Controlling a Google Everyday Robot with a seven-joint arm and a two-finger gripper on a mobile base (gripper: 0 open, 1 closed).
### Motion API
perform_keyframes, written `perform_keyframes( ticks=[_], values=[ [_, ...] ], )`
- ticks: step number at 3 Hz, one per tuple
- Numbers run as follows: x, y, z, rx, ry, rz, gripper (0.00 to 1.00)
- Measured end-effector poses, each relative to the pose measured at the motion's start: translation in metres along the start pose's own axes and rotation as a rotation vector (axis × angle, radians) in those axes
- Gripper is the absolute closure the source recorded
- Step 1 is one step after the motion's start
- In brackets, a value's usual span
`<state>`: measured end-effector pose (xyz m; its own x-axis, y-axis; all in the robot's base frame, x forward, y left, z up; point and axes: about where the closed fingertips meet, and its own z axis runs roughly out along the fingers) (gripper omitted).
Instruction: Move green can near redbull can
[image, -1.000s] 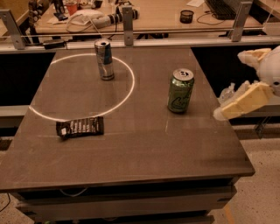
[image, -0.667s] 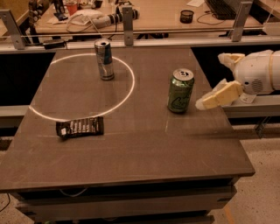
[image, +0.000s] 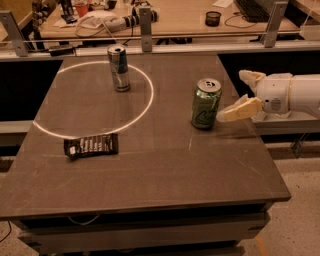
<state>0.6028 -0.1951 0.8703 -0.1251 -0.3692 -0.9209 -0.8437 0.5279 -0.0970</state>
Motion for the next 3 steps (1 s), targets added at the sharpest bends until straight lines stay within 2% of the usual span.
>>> perform_keyframes(
  ticks=[2, 3],
  values=[
    [-0.005, 0.005, -0.028, 0.002, -0.047, 0.003, 0.00],
    [-0.010, 0.020, -0.039, -0.012, -0.115, 0.014, 0.00]
  ],
)
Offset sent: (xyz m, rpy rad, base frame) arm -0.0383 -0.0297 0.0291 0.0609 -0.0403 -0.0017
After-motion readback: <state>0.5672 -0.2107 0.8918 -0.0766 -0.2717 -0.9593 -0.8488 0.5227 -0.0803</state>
